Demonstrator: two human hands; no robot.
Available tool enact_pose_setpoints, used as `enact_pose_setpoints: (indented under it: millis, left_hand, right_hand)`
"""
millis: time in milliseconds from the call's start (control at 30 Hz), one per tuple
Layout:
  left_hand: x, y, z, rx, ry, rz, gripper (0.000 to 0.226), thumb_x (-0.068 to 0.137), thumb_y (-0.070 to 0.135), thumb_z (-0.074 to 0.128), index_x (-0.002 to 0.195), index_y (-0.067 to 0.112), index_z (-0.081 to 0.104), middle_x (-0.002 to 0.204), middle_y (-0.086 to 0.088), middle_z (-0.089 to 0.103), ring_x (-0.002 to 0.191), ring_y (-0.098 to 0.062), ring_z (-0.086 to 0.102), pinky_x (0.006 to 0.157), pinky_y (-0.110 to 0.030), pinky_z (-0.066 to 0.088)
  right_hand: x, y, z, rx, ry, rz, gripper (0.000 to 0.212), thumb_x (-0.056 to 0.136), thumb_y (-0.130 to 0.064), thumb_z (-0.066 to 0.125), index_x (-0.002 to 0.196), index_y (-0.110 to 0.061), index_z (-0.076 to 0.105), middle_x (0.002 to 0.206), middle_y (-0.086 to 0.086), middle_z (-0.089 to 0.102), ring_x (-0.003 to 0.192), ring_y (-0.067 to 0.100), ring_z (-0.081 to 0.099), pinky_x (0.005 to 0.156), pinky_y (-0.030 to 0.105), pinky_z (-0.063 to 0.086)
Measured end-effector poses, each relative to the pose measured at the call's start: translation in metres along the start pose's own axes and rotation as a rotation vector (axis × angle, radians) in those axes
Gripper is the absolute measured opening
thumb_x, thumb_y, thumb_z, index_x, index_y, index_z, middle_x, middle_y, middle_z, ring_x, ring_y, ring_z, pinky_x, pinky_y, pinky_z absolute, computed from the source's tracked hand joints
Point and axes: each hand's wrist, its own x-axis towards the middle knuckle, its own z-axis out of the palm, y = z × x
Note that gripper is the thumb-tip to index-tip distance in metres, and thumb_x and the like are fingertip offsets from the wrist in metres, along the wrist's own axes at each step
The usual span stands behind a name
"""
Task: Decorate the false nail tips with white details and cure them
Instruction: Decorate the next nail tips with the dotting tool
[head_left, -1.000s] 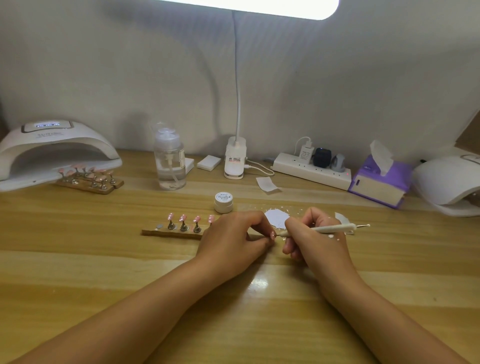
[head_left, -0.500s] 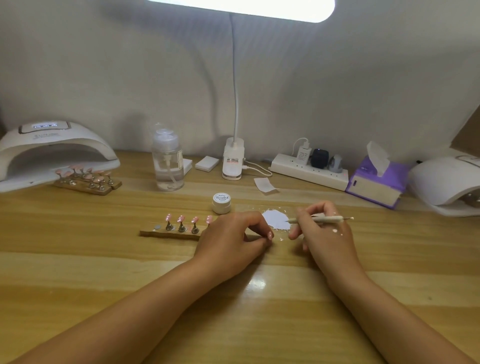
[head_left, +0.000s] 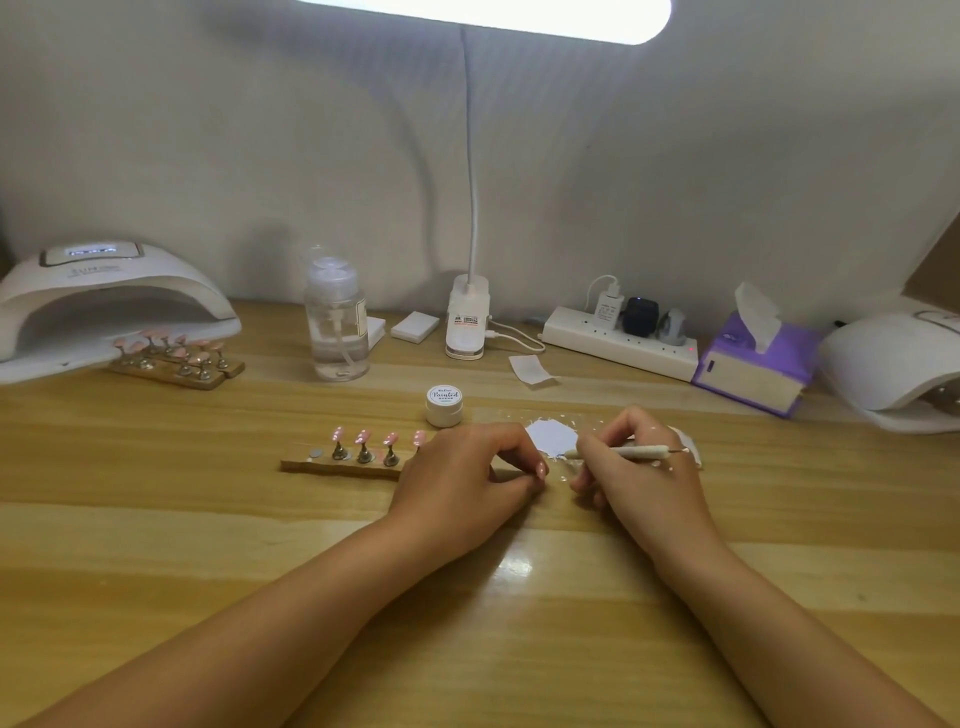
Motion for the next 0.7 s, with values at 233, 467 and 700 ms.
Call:
enact_pose_setpoints:
  millis: [233,467,700]
  left_hand:
    - [0.000,-0.001,0.000,-0.008,-0.003,0.006,0.016,0.084,0.033,0.072,0.077,0.044,0.063,0.089,0.030,0.068,0.067,0.014,0.054,0.060,-0.016,0.034]
    - [0.000,-0.001,0.000,0.028,0.012,0.017,0.018,0.084,0.034,0.071,0.074,0.045,0.060,0.078,0.033,0.062,0.067,0.016,0.053,0.057,-0.016,0.031]
    - [0.000,-0.001,0.000,0.023,0.006,0.009,0.011,0.083,0.036,0.071,0.079,0.042,0.063,0.080,0.030,0.064,0.067,0.013,0.053,0.059,-0.022,0.034]
  right_hand:
    - [-0.006,-0.012,-0.005,0.283,0.065,-0.013,0.014,0.095,-0.031,0.064,0.095,-0.018,0.059,0.076,-0.004,0.076,0.055,0.007,0.063,0.043,0.019,0.047]
    - [-0.017,-0.015,0.006,0.383,-0.012,0.098,0.028,0.087,-0.012,0.068,0.069,-0.014,0.047,0.050,0.007,0.062,0.040,0.010,0.047,0.038,0.017,0.036]
    - [-0.017,-0.013,0.008,0.282,-0.013,0.091,0.028,0.076,-0.009,0.061,0.059,-0.018,0.041,0.046,0.008,0.057,0.042,0.014,0.043,0.043,0.025,0.033]
